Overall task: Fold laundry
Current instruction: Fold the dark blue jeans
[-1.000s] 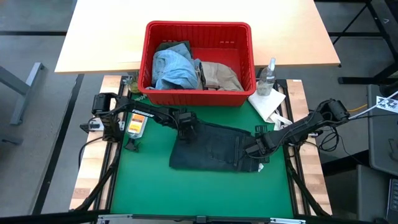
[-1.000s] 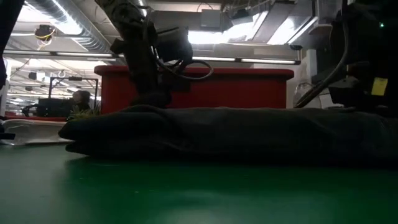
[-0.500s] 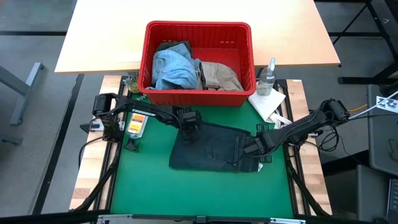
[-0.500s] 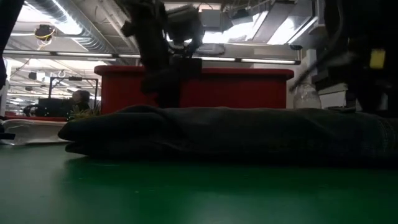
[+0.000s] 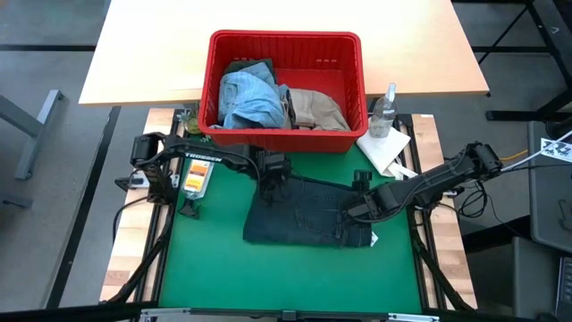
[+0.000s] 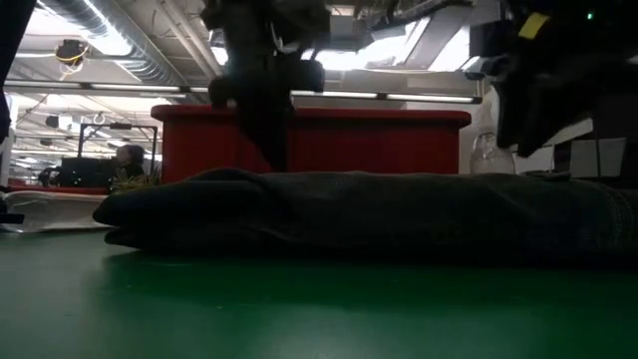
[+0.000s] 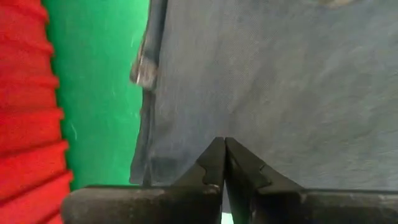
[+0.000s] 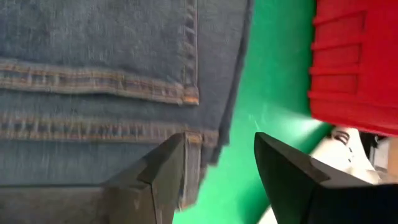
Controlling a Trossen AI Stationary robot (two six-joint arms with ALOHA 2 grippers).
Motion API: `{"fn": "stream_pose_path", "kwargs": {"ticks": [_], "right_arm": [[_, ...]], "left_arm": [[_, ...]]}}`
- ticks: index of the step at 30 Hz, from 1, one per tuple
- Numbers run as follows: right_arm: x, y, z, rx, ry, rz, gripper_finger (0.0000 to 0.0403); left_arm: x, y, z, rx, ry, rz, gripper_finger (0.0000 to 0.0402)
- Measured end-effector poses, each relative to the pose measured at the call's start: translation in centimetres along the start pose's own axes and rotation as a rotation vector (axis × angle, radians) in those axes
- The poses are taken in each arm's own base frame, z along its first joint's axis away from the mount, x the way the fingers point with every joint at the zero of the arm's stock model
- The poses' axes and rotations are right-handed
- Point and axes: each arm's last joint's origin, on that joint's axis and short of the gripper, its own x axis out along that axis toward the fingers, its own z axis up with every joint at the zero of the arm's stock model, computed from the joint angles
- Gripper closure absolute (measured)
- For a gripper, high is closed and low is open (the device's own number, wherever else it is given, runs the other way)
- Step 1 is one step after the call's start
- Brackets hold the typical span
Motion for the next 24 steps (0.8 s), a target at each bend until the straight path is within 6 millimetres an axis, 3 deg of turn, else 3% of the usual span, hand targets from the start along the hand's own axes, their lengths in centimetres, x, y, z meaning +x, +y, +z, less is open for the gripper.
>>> {"fn": "stream_pose_path", "kwargs": {"ticks": [9, 17, 24], "right_arm": [[4.1, 1.2, -1.8, 0.023, -0.022, -0.015, 0.0203], [8.5, 1.7, -5.0, 0.177, 0.02, 0.046, 0.0203], [8.9, 1.9, -5.4, 0.179, 0.015, 0.058, 0.0203]], "left_arm": [[4.4, 2.2, -3.1, -0.14, -0.047, 0.107, 0.04], [6.1, 3.3, -4.9, -0.317, -0.087, 0.121, 0.0399], [6.7, 3.1, -5.5, -0.366, -0.108, 0.126, 0.0398]]}}
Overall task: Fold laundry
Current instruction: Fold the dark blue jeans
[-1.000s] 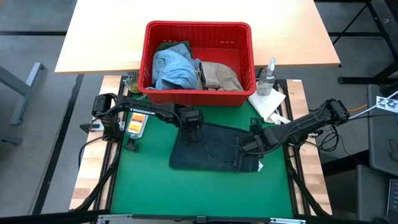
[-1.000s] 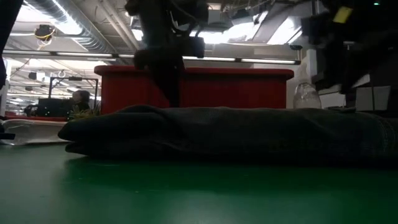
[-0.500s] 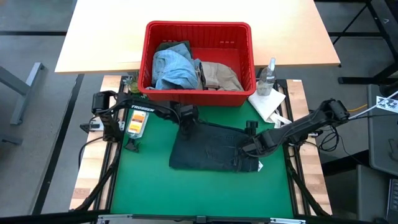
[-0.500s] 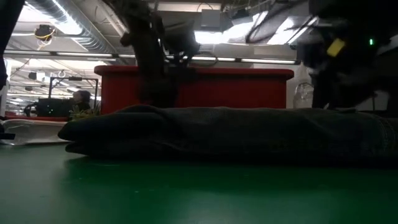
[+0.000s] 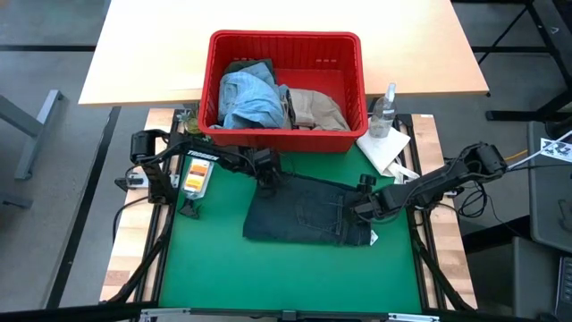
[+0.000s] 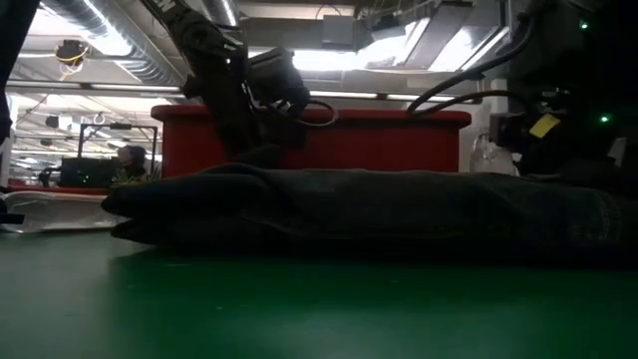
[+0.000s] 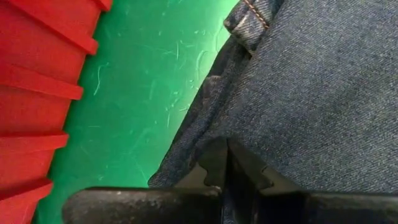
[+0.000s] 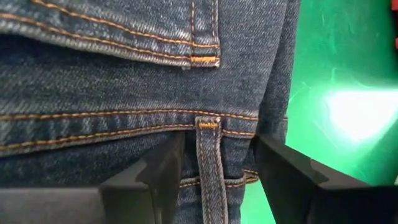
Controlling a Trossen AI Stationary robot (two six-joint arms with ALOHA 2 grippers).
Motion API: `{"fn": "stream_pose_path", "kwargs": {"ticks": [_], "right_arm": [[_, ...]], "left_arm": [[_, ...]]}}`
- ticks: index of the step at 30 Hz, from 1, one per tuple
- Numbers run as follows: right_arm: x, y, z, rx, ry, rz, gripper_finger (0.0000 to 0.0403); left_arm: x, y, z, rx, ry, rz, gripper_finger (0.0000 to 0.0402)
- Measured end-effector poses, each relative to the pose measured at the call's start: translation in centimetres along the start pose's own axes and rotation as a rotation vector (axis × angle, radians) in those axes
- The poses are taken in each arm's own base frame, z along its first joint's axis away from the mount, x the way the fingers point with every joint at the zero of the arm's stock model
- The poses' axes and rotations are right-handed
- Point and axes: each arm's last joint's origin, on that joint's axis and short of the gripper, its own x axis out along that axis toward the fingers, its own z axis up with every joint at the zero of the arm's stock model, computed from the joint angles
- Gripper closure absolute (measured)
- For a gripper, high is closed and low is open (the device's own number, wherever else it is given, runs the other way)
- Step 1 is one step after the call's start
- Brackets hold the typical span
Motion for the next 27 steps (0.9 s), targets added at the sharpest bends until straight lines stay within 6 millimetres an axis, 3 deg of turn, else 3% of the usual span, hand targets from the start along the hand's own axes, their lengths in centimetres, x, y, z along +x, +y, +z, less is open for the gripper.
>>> {"fn": "stream_pose_path", "kwargs": {"ticks": [6, 10, 15, 20, 27], "right_arm": [[-1.6, 0.0, 1.5, -0.068, 0.026, 0.013, 0.0203], [-3.7, -0.2, 3.0, -0.082, 0.039, 0.021, 0.0203], [-6.2, -0.5, 5.0, -0.097, -0.001, 0.029, 0.0203], [-8.2, -0.3, 6.7, -0.115, -0.064, 0.107, 0.0203], [-9.6, 2.0, 6.8, -0.163, -0.17, 0.192, 0.0203]], "left_arm": [[-1.0, -0.1, 1.2, -0.006, -0.018, -0.046, 0.04], [-3.3, -0.7, 2.7, 0.003, -0.112, -0.091, 0.0399], [-5.6, -2.5, 3.2, 0.05, -0.18, -0.155, 0.0399], [-7.6, -5.0, 2.4, 0.128, -0.172, -0.202, 0.0399], [-9.3, -9.6, 0.3, 0.261, -0.111, -0.273, 0.0399]]}}
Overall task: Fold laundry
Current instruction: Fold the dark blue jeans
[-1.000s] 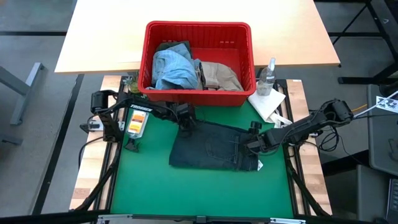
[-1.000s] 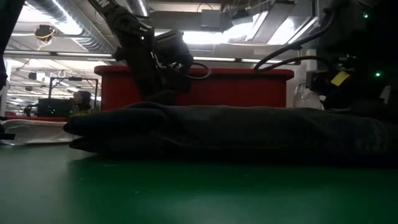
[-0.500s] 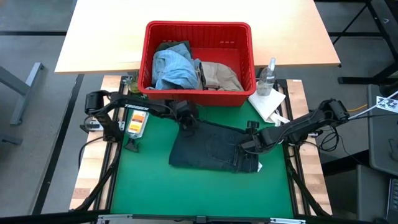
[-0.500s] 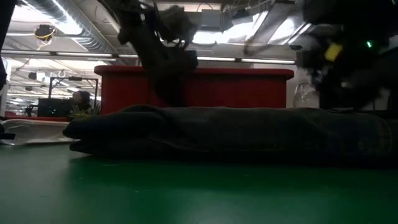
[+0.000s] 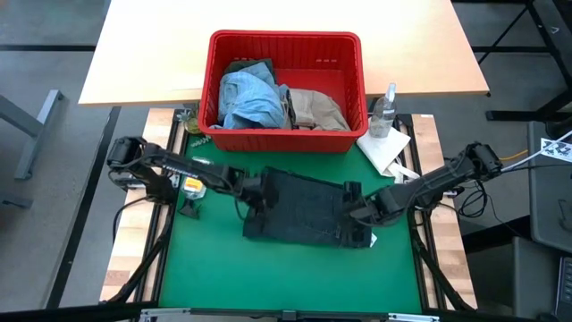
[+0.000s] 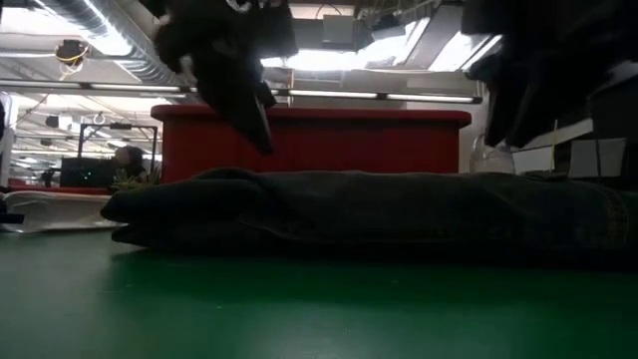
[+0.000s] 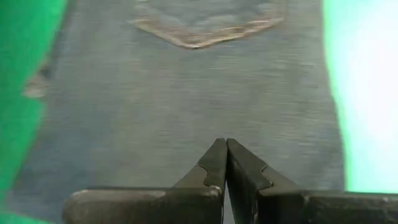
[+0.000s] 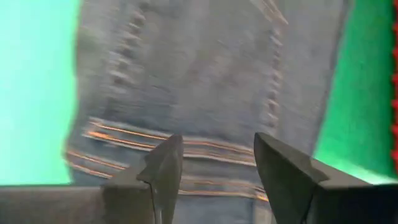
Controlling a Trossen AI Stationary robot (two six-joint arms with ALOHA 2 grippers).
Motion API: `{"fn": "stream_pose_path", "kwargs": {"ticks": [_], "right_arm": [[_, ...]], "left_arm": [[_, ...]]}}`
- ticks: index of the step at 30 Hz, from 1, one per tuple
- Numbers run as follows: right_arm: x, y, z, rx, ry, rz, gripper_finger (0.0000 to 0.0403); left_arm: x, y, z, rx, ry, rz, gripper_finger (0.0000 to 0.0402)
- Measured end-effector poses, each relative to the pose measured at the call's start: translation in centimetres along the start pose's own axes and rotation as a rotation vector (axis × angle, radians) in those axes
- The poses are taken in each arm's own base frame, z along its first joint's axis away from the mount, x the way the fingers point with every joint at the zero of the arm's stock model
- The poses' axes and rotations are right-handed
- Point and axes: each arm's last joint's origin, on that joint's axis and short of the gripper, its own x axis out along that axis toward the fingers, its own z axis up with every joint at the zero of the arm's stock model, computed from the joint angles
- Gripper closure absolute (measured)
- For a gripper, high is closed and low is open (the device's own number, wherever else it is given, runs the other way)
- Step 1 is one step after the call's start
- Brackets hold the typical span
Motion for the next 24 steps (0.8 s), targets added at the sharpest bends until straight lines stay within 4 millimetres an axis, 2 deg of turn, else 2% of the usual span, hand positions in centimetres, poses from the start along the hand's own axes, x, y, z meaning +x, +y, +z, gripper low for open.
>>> {"fn": "stream_pose_path", "kwargs": {"ticks": [7, 11, 18, 24], "right_arm": [[-0.3, 3.3, -0.1, -0.079, -0.075, 0.062, 0.0203], [0.5, 5.1, -0.6, -0.101, -0.036, 0.062, 0.0203], [2.9, 6.6, -1.2, -0.141, 0.056, 0.031, 0.0203], [3.1, 6.4, -1.6, -0.131, 0.095, -0.027, 0.0203]], "left_arm": [[-0.3, -4.8, -1.0, 0.086, 0.043, -0.077, 0.0398], [-0.6, -6.8, -1.9, 0.142, 0.08, -0.094, 0.0398], [0.6, -8.6, -3.0, 0.158, 0.095, 0.021, 0.0398], [1.8, -8.6, -4.2, 0.161, 0.142, 0.078, 0.0398]]}}
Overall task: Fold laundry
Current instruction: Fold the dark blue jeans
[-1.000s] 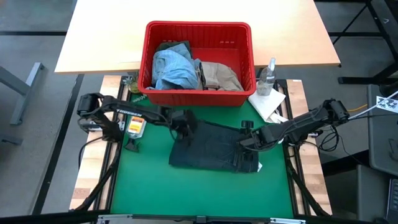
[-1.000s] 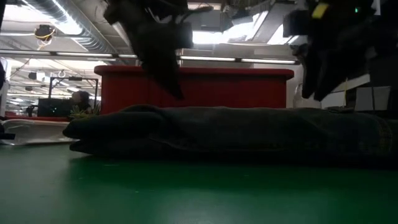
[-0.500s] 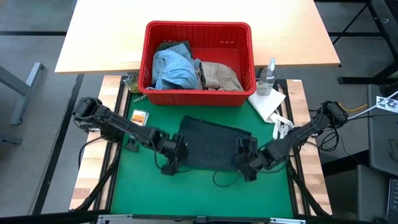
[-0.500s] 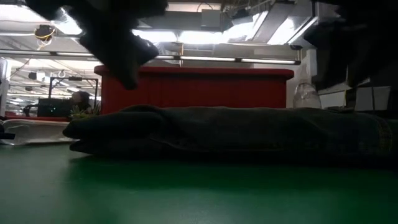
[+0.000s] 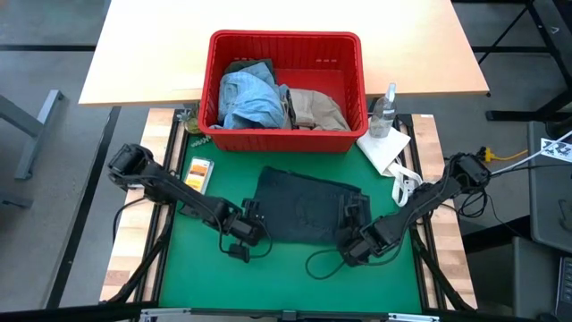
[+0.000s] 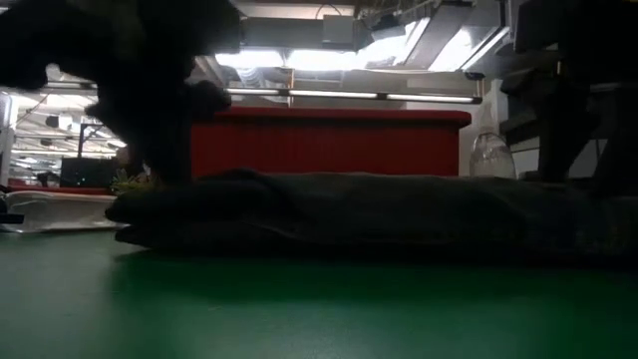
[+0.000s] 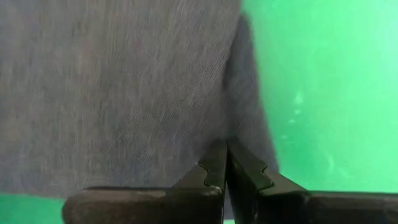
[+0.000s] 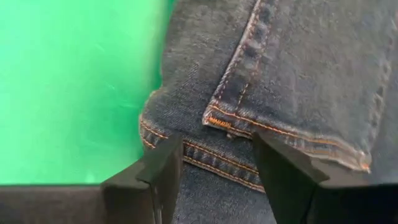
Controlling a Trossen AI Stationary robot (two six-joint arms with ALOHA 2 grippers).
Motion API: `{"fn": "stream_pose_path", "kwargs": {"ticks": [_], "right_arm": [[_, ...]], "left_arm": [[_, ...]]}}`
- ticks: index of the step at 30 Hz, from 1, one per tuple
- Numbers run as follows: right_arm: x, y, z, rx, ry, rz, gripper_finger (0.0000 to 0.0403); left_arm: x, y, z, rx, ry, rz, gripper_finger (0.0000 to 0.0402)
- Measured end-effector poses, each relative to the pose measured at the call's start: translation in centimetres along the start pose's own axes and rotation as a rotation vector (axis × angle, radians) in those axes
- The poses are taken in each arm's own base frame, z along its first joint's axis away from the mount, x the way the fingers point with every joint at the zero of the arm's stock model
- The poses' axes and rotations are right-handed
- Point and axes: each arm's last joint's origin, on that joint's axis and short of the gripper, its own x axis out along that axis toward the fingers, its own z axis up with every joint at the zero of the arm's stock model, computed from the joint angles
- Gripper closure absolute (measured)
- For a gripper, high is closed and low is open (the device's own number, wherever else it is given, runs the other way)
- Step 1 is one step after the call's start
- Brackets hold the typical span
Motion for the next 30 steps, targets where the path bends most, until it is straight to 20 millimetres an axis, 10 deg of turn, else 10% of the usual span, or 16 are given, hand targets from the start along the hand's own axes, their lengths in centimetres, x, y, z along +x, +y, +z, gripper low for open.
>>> {"fn": "stream_pose_path", "kwargs": {"ticks": [11, 30], "right_arm": [[0.2, -0.3, -0.9, 0.005, 0.092, -0.053, 0.0203], [2.7, 0.2, -2.0, -0.025, 0.327, -0.071, 0.0203]], "left_arm": [[3.5, -0.1, -2.6, 0.0, 0.047, 0.02, 0.04], [3.5, -0.1, -2.3, 0.052, 0.031, 0.054, 0.0401]]}}
